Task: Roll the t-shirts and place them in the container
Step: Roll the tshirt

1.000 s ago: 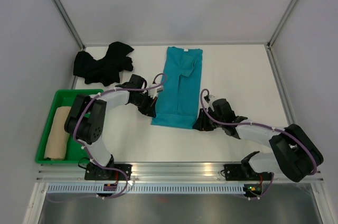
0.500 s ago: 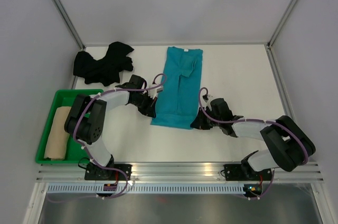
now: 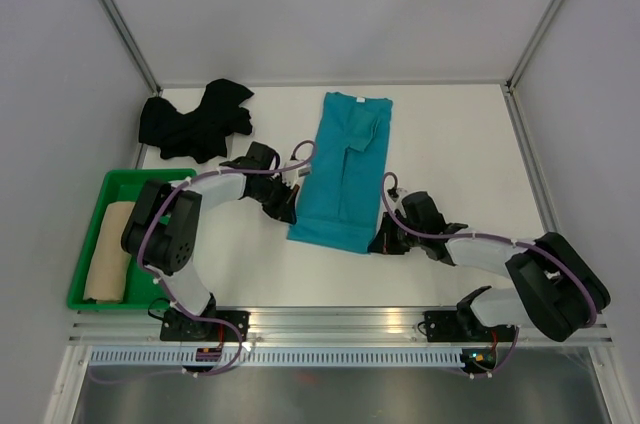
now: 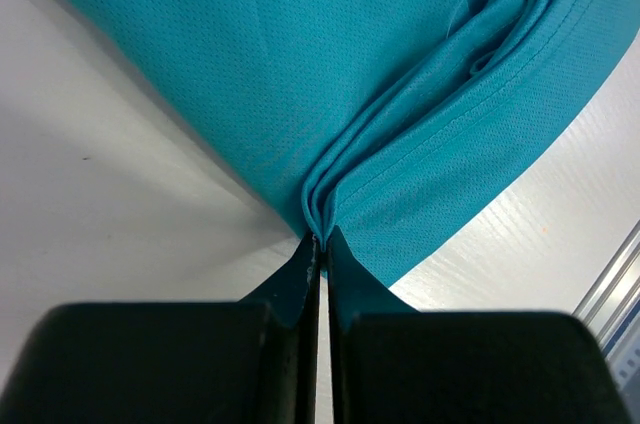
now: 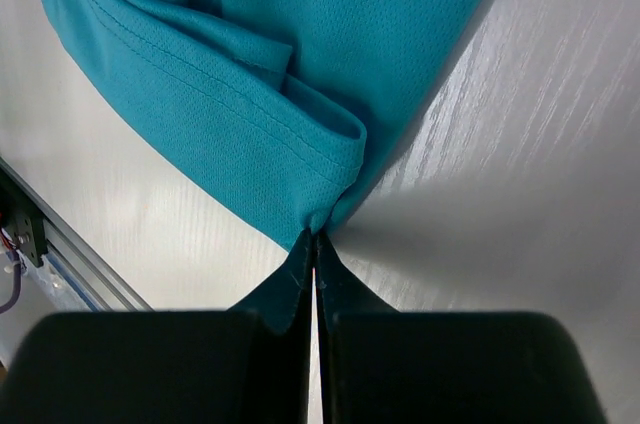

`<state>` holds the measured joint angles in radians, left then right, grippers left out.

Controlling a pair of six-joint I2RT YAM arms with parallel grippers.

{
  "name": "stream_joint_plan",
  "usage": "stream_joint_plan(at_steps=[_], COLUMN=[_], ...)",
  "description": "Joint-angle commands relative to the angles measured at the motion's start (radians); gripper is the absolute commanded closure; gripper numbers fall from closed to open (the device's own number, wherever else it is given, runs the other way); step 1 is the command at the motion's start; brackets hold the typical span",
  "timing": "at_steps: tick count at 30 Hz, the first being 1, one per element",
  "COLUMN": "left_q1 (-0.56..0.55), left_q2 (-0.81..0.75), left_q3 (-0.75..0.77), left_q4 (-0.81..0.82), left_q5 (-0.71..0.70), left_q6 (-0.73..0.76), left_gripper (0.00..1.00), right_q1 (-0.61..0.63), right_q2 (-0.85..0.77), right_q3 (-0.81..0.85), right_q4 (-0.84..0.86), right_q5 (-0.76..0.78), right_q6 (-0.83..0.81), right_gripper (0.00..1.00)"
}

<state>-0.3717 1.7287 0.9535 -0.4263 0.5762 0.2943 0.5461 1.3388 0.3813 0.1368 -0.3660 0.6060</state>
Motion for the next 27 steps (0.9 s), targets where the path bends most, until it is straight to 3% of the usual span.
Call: stream_joint_plan(at_steps=[1,12,16,20,27], left_q1=[-0.021,-0.064,-0.067,-0.065,-0.094], left_q2=[-0.054,-0.072,-0.066,-0.136,-0.228], left_q3=[-0.015,0.001,0.014,0.053,0.227], left_q4=[-0.003,-0.017,-0.022,-0.058,-0.221], left_q5=[-0.001,0.033,0.002,-0.084,-0.272], left_q6=[-0.009,-0.021,-0.011,0.052,0.184], left_gripper=[0.98,0.96,0.66,0.62,0.59], right_q1=[-0.005,-0.058,-0.083,-0.083,-0.089], right_q2=[-0.033,-0.085,-0.113,-0.161,-0.243], right_q3=[-0.009,-0.015,0.002,0.070,0.232], right_q4=[-0.069,-0.200,-0.226,-0.317,-0.488], right_q5=[-0.016,-0.027,-0.028,-0.007,0.096], right_q6=[-0.017,-0.080,-0.109,-0.141,-0.236], right_gripper=[1.00,0.97,0.78,0.66,0.63])
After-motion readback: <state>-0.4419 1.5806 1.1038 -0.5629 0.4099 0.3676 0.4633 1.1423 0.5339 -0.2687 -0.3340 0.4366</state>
